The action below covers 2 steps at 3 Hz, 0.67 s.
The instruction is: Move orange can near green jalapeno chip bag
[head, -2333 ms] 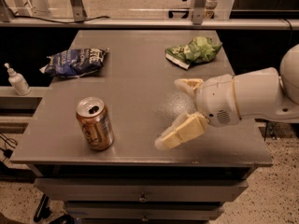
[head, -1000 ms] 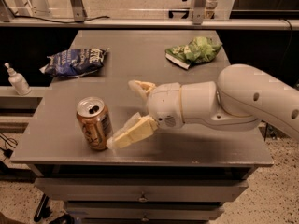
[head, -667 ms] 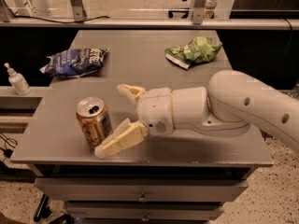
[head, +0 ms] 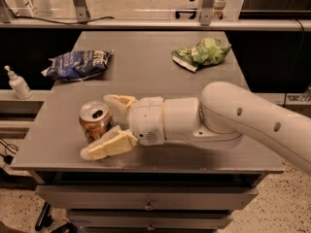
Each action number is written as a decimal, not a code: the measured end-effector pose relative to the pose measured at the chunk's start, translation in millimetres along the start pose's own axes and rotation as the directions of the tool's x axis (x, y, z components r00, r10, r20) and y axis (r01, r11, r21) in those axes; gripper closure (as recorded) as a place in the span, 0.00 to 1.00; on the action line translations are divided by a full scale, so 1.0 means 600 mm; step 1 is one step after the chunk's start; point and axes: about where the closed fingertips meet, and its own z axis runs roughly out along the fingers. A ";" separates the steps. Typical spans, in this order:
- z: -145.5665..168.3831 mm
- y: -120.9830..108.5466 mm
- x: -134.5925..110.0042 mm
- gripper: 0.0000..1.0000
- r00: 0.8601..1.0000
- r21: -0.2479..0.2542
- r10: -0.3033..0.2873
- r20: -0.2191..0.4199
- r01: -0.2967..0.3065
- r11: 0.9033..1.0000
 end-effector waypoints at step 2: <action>-0.023 -0.024 0.005 0.65 1.000 0.085 0.003 0.014 -0.005 0.996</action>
Offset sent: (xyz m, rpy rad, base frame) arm 0.0217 -0.0323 -0.0018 0.0172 -0.0174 -0.1398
